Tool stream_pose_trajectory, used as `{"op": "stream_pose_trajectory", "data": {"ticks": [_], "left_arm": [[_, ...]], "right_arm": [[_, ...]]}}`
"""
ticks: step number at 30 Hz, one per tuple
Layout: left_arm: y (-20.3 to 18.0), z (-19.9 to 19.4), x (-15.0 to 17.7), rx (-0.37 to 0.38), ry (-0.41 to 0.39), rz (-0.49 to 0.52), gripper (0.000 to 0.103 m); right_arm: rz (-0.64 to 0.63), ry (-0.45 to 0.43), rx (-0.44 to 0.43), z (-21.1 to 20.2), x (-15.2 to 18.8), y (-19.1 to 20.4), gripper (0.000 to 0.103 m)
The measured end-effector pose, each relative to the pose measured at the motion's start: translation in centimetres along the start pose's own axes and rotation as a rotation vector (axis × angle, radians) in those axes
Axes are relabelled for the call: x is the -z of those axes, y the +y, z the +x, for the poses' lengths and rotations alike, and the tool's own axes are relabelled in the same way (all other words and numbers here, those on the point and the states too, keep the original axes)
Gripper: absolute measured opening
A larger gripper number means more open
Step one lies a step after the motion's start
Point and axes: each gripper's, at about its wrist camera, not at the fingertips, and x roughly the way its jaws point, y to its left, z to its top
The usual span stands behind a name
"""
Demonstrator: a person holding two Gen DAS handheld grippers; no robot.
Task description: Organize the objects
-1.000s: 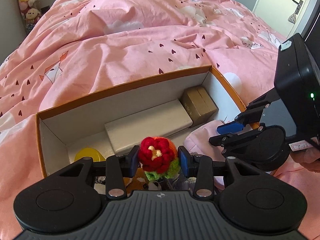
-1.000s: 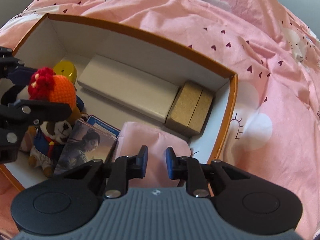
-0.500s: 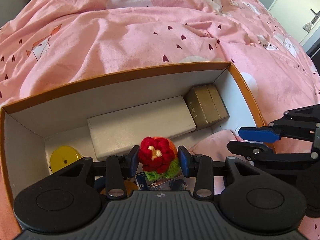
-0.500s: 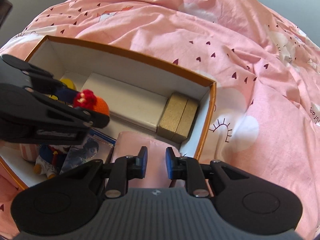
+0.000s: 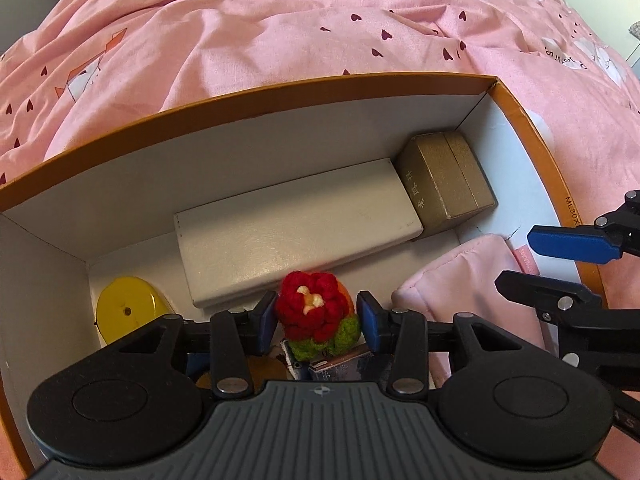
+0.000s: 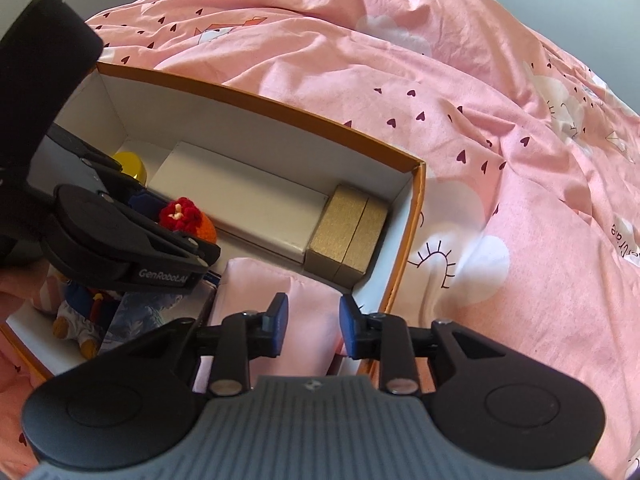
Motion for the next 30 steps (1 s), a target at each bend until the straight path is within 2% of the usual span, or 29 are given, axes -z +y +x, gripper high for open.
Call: {"op": "stream_pose_trajectory", "data": {"ticks": [2,7,13,21,26,30], "left_arm": [[-0.1,-0.1,0.1,-0.016,-0.010,0.010,0.052],[-0.3,-0.8,0.1,-0.016,-0.028,0.010,0.059],[-0.6,-3.1,0.8,-0.029,-0.081,0.020,0.061],[-0.8,-10.3,3.1,-0.073,-0.289,0.021,0.063],[-1.2,-14.5,5.9,-0.160,-0.468,0.007,0.074],[-1.5,-16.6,8.6,-0.206,-0.558,-0.014,0.081]], "right_arm": [[-0.004,-0.004,-0.003,-0.2,0.1,0.1,0.035],[-0.007,-0.004,0.006,-0.5,0.3,0.3,0.038],[0.011,-0.017,0.013,-1.5,0.6,0.3,0.044],[0.092,-0.124,-0.012,-5.1,1.3,0.4,0.054],[0.187,-0.234,-0.022,-8.3,2.2,0.8,0.063],[0.255,-0.344,-0.009,-11.0,3.9,1.6,0.071]]}}
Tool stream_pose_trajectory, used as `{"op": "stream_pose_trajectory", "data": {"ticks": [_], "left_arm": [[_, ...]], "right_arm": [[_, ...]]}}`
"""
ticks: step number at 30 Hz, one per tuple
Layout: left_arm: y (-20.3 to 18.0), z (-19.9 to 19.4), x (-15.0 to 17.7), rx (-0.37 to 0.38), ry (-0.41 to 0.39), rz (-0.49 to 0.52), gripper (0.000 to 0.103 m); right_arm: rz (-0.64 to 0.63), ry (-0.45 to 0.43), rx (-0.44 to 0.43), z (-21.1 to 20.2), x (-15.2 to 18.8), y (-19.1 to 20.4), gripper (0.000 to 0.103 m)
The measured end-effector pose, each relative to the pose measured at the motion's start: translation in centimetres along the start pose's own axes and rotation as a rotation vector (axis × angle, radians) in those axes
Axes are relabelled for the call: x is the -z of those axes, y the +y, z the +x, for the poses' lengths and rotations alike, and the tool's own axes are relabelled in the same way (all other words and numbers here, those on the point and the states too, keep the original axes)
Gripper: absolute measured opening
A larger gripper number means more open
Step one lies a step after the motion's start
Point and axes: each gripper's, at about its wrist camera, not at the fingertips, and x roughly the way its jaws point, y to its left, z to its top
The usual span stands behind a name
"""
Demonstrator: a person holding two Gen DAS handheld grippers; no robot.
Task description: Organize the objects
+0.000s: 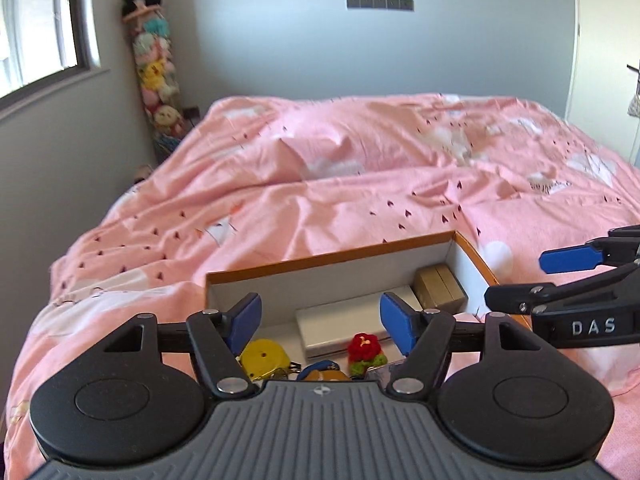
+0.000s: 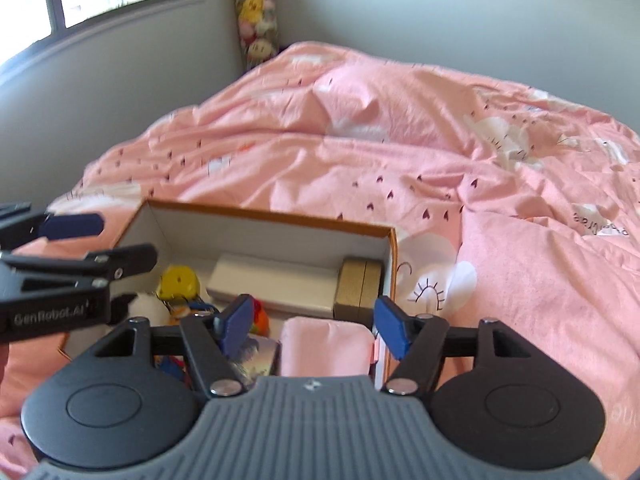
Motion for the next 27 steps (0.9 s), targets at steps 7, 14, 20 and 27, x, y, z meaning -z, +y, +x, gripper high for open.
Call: {"op": "stream_pose_trajectory", "data": {"ticks": [7,14,20,27], "left_arm": [[0.4,-4.4,2.2,-0.086,-0.111,-0.001,0.089],[0.4,-7.4,4.2,-0.134,-0.203,0.021,0.094],[1.1,-8.1,5.9,-0.101,-0.200,-0.027,0.094],[1.2,-7.6,7.9,-0.084,-0.158,-0.035,0.094]], "right_arm": [[0.051,-0.233,0.080,-6.1,2.4,2.1,0.090],[0.036,-0.399,0.103,-10.6,4.8,4.5,0.100],[0.091,-0.404,0.105,-11.4,7.4,5.3,0.101],[0.137,-0.356,0.188,-10.6,10.7,5.2,0.102]]}}
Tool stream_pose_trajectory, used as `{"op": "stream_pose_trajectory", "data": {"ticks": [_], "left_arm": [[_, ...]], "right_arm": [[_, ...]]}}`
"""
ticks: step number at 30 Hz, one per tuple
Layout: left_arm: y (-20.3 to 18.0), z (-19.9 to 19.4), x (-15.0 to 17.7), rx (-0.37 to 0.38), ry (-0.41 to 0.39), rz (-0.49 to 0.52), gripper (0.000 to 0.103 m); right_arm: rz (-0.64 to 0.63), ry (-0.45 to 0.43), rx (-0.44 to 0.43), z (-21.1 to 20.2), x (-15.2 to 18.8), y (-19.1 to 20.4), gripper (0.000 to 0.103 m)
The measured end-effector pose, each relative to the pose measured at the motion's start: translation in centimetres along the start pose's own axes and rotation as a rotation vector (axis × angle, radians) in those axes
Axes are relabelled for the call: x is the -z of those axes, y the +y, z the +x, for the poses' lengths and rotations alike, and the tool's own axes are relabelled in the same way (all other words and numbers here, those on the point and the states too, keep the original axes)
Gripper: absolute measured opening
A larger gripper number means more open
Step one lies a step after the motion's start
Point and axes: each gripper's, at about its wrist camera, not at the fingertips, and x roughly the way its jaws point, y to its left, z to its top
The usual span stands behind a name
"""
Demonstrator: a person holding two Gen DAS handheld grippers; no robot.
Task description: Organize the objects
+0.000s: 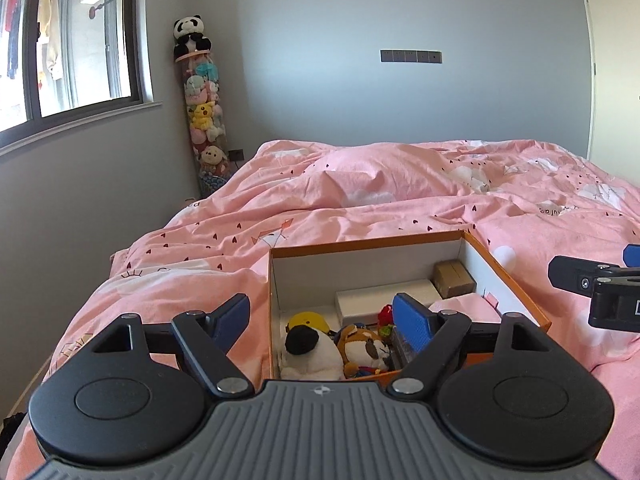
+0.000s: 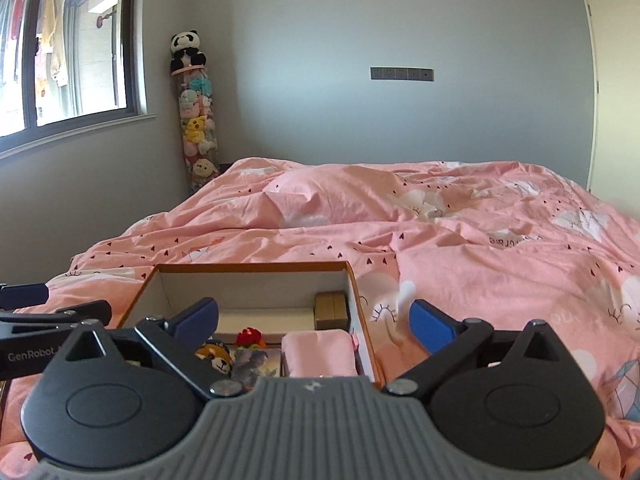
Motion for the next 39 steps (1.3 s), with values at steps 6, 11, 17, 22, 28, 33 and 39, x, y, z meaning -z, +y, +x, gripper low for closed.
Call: {"op": "stream_pose_trajectory", "data": {"ticks": [6,11,17,22,28,33,39], "left_arm": [[0.0,0.4,2.0,0.018,0.053,-0.009,0.094],[0.0,0.7,3.0,0.010,0.093,-0.017,0.094],[-0.2,1.1,3.7,0.008,0.118,-0.010,0.094],[-0.3,1.0,3.7,0.010,0.116,0.003,0.094],[-0.5,1.2,3.9,0.013,0.131,0.011,0.094],[-0.7,1.3,4.0,0.019,0.142,0.011,0.094],[-0.7,1.4,4.0,0.011,0.152,0.002,0.094]], "right_arm": [[0.018,0.054,0.013,0.5,2.2,0.0,0.102],[-0.004,0.067,0.011,0.7,3.2,0.5,0.102],[-0.021,0.092,0.012,1.0,4.0,1.0,0.102],[-0.030,0.108,0.013,1.3,4.3,1.3,0.102],[-0.014,0.131,0.029,1.8,4.6,1.0,0.102],[-0.014,0.129,0.027,1.7,4.7,1.0,0.102],[-0.020,0.137,0.020,1.9,4.8,1.1,0.102]]}}
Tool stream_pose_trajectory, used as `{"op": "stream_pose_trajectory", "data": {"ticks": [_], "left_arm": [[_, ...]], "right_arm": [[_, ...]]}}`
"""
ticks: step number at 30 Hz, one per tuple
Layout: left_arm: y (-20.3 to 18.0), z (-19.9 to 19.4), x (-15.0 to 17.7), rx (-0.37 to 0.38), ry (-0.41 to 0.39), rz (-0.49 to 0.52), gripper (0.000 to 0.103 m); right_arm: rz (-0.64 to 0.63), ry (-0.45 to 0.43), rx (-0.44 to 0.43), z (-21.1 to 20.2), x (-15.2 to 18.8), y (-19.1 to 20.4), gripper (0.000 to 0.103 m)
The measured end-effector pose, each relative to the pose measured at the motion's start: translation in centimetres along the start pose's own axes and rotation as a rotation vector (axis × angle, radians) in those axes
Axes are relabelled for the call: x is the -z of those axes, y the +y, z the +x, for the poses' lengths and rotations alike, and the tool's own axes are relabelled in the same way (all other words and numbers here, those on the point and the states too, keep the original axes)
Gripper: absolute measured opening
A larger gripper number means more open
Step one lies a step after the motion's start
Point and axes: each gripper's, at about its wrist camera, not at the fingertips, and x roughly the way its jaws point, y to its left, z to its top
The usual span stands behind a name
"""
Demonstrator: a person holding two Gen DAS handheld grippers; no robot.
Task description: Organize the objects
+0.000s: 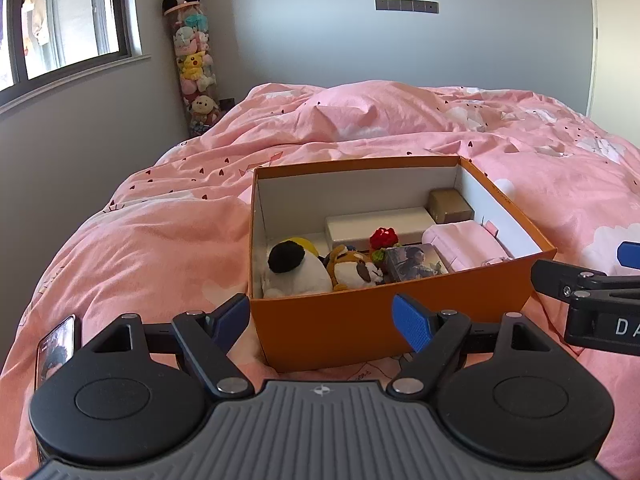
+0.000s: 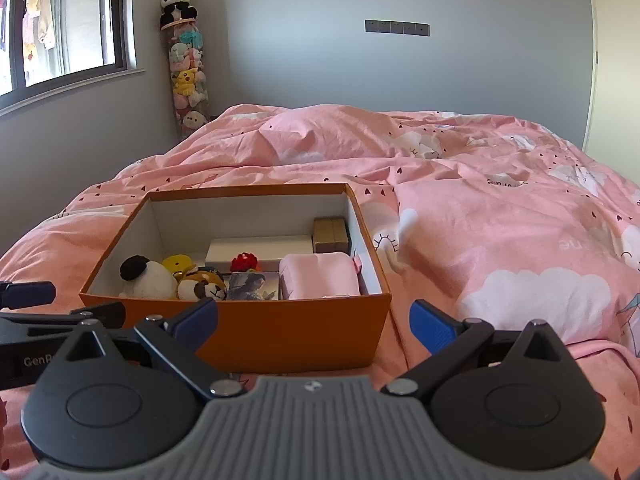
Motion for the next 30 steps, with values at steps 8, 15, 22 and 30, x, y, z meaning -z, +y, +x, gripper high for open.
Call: {"op": "stream_pose_trajectory", "data": {"ticks": [8,15,22,30], "left_arm": [[0.04,0.22,0.10,-0.006,0.019,0.000,0.094],[-0.01,0.35,0.13,-0.009,0.033,-0.001,0.094],[0.13,0.51,0.20,-0.009,0.048,-0.009,0.094],[0.10,0.57,0.27,-0.010,0.056,-0.012,0.094]], "right_arm": [[0.002,0.009,-0.003,0.22,0.01,-0.06,0.102],[0.010,0.018,-0.005,0.32,0.05,-0.26,0.102],[0.010,0.020,-0.007,0.40,0.08,-0.30,0.102],[0.012,0.023,-0.007,0.45,0.28,-0.32,0.102]]}}
